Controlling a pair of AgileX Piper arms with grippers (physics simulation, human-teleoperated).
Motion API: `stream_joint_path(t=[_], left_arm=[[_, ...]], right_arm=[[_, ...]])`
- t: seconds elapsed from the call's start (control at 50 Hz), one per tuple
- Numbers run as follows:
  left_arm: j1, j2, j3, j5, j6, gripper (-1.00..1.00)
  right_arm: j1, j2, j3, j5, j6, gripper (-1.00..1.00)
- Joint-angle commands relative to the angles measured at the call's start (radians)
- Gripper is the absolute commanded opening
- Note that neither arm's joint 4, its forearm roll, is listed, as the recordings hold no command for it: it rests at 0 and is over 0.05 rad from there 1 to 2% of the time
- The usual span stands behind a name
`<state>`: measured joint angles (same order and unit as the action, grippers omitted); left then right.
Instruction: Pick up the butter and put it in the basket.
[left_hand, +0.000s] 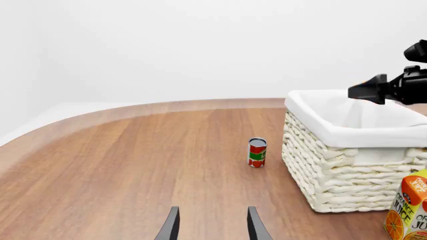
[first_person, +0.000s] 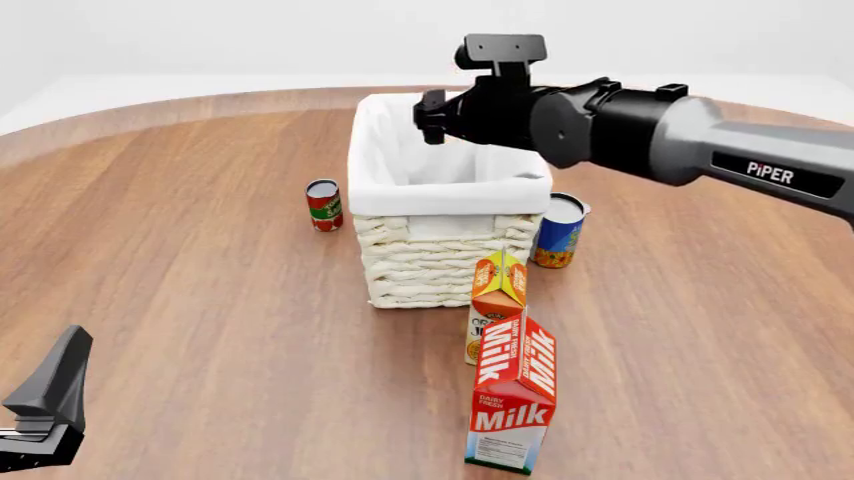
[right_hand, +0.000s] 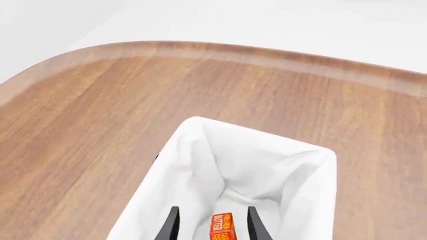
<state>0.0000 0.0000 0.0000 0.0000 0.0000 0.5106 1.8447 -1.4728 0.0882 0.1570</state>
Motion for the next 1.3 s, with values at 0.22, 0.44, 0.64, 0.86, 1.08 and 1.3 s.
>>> stream_joint_path(t=[0.22, 0.44, 0.64, 0.86, 1.08, 1.3], left_arm=[[0.000, 0.000, 0.000, 0.000, 0.000, 1.00], [0.000, 0.000, 0.000, 0.000, 0.000, 1.00], [0.000, 0.000, 0.000, 0.000, 0.000, 1.00], [0.000, 0.000, 0.000, 0.000, 0.000, 1.00], [0.000, 0.000, 0.000, 0.000, 0.000, 1.00], [0.000, 0.000, 0.000, 0.000, 0.000, 1.00]], right_arm=[[-0.007, -0.009, -0.002, -0.009, 0.010, 1.00], [-0.008, -0.016, -0.002, -0.007, 0.008, 1.00], [-0.009, -0.016, 0.001, -0.019, 0.011, 1.00], [0.007, -0.223, 0.093, -0.012, -0.017, 1.00], [0.019, -0.711, 0.479, -0.072, -0.175, 1.00], [-0.041, -1.286, 1.014, -0.208, -0.260, 1.00]])
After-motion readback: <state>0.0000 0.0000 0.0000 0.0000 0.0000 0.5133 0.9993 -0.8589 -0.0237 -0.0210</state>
